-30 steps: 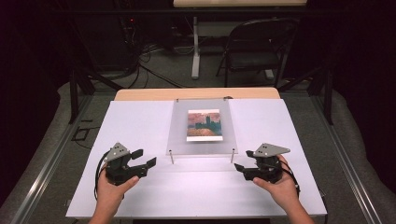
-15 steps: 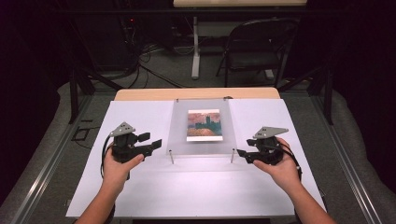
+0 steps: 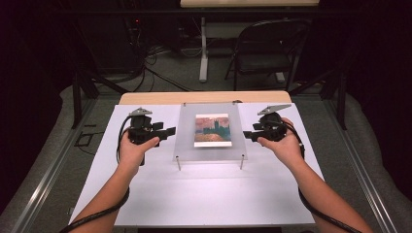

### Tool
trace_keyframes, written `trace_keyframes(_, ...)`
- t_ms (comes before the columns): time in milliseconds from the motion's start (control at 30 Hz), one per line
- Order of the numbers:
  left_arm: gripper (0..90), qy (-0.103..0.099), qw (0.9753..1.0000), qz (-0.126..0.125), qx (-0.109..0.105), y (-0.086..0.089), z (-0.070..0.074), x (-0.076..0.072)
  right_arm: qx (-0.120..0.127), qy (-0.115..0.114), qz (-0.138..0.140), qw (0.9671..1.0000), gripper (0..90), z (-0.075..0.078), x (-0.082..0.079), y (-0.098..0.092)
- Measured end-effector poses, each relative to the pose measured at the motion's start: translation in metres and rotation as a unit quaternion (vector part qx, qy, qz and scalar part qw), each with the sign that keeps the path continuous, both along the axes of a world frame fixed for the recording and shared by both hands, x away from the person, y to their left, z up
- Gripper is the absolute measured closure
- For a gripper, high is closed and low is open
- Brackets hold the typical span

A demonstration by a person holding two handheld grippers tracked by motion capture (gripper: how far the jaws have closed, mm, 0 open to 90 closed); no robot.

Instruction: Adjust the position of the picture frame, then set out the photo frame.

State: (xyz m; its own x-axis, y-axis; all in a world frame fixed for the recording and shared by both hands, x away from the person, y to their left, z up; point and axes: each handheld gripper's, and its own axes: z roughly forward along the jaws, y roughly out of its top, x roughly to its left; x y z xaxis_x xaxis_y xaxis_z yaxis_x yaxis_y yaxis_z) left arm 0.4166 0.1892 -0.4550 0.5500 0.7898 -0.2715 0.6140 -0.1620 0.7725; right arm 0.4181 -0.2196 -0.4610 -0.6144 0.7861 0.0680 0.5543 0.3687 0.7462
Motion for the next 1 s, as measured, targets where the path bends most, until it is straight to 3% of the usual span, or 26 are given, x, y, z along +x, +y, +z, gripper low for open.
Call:
trace_keyframes(200,34.0,0.017,0.9995,0.027,0.008,-0.001,-0.006,0.026,0.017,0.018,-0.022,0.9995,46.3,-0.005,0.026,0.003)
trace_keyframes(433,34.6,0.037,0.9971,0.065,0.014,0.001,-0.017,0.056,0.03,0.038,-0.042,0.9979,42.8,-0.017,0.055,0.006)
trace_keyframes(567,34.6,0.045,0.9966,0.067,0.019,-0.002,-0.021,0.066,0.035,0.038,-0.05,0.9974,37.8,-0.018,0.067,0.01)
trace_keyframes(700,34.2,0.051,0.9959,0.065,0.036,-0.009,-0.026,0.075,0.038,0.044,-0.056,0.9967,35.9,-0.021,0.076,0.013)
trace_keyframes(1000,33.5,0.081,0.9936,0.071,0.034,-0.018,-0.038,0.095,0.052,0.072,-0.077,0.993,33.5,-0.034,0.093,0.013)
